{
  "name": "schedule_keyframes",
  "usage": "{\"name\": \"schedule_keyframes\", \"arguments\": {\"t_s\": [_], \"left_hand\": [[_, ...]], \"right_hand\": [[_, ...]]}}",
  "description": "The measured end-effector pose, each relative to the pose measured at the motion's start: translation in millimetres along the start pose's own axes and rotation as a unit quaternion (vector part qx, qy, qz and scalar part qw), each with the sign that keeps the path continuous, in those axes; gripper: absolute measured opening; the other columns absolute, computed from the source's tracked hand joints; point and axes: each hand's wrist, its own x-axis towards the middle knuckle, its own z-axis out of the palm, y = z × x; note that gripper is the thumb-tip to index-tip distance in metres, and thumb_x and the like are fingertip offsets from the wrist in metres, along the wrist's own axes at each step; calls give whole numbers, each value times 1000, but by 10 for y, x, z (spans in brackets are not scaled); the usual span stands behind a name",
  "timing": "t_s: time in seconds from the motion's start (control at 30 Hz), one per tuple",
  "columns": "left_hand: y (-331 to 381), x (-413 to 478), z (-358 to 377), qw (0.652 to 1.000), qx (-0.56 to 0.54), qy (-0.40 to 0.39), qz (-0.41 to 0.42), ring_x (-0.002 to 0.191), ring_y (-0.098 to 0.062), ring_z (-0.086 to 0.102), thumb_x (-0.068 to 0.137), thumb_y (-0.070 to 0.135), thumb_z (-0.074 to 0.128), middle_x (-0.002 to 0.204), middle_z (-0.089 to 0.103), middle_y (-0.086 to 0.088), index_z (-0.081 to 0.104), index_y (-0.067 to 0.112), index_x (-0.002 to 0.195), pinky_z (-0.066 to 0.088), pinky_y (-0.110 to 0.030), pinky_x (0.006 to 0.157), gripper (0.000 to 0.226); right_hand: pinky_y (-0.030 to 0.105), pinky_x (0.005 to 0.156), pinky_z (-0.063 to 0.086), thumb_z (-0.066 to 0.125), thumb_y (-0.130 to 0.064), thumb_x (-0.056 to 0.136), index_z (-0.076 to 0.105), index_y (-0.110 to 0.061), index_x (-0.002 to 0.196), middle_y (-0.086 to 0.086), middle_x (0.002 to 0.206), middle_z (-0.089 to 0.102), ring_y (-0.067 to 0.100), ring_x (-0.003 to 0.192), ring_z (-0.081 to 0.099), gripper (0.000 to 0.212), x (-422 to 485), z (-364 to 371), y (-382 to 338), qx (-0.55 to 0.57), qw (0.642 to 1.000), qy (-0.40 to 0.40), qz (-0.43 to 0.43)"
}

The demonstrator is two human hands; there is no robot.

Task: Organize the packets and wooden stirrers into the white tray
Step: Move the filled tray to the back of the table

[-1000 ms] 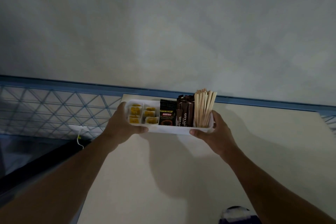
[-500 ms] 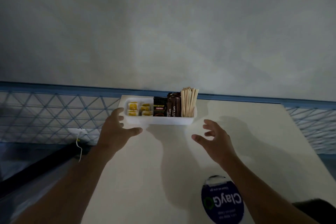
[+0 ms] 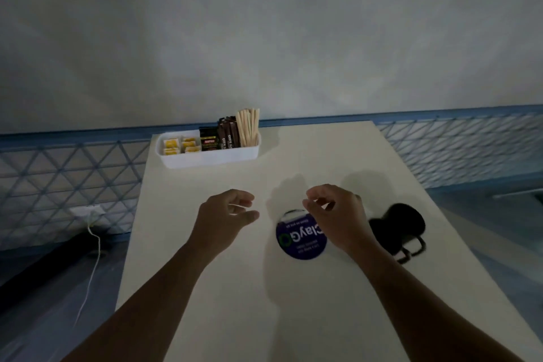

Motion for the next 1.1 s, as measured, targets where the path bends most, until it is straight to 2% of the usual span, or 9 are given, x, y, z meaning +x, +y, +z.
{"name": "schedule_keyframes", "arguments": {"t_s": [0.13, 0.2, 0.3, 0.43, 0.6, 0.73, 0.83, 1.0, 1.1], "left_hand": [[73, -187, 303, 999, 4, -33, 15, 88, 0, 67, 78, 22, 80, 96, 73, 11, 73, 22, 102, 45, -10, 69, 24], [101, -273, 490, 998, 7, -57, 23, 88, -2, 68, 78, 21, 80, 96, 74, 10, 74, 21, 101, 46, -8, 69, 23], [179, -419, 801, 996, 6, -88, 25, 88, 0, 67, 79, 20, 79, 97, 74, 9, 74, 20, 102, 44, -2, 71, 23], [278, -566, 1206, 992, -8, -127, 17, 86, 2, 64, 82, 18, 75, 97, 72, 8, 73, 16, 106, 42, 2, 71, 24], [427, -648, 1740, 984, -15, -177, 1, 92, -4, 66, 87, 20, 71, 111, 72, 4, 70, 15, 114, 48, -10, 77, 28], [548, -672, 2082, 982, -23, -189, -21, 102, -6, 64, 89, 25, 69, 124, 67, 6, 65, 19, 126, 49, -17, 87, 38], [653, -677, 2338, 979, -11, -200, -31, 115, -10, 62, 91, 29, 65, 135, 61, 4, 58, 21, 136, 46, -22, 99, 46], [743, -635, 2674, 972, -26, -228, -55, 126, -13, 54, 93, 35, 61, 150, 46, 5, 43, 25, 147, 40, -26, 106, 57], [741, -624, 2829, 966, -67, -239, -78, 131, -17, 50, 90, 48, 59, 154, 39, 5, 38, 32, 147, 42, -41, 110, 63]], "right_hand": [[6, 62, 45, 76, -18, 83, 76, -19, 85, -16, 77, 70, 0, 72, 64, 2, -321, -206, 127, -3, 999, 38, -23], [8, 60, 45, 76, -14, 82, 76, -18, 81, -15, 74, 69, 3, 70, 64, 4, -508, -314, 226, 4, 998, 56, -32], [18, 59, 50, 76, -15, 82, 75, -18, 76, -10, 70, 69, 5, 66, 64, 6, -749, -493, 401, 8, 997, 75, 3], [6, 58, 44, 77, -19, 81, 76, -22, 76, -14, 68, 69, -3, 72, 63, 6, -966, -738, 693, -24, 994, 102, 41], [4, 56, 40, 77, -21, 84, 75, -25, 76, -20, 65, 65, -4, 71, 61, 8, -1097, -1018, 1108, -40, 988, 120, 84], [4, 55, 42, 75, -24, 86, 72, -23, 80, -15, 77, 70, -5, 69, 61, 7, -1073, -1145, 1383, -26, 985, 109, 130], [6, 54, 38, 75, -30, 86, 71, -22, 93, -12, 92, 70, -2, 68, 61, 12, -985, -1225, 1576, -14, 980, 105, 165], [17, 65, 45, 69, -40, 89, 63, -21, 119, -9, 111, 66, 4, 80, 63, 36, -809, -1275, 1774, 15, 981, 48, 187], [30, 73, 55, 60, -48, 93, 62, -25, 121, -9, 113, 67, 10, 86, 68, 36, -725, -1258, 1820, 59, 977, 1, 203]]}}
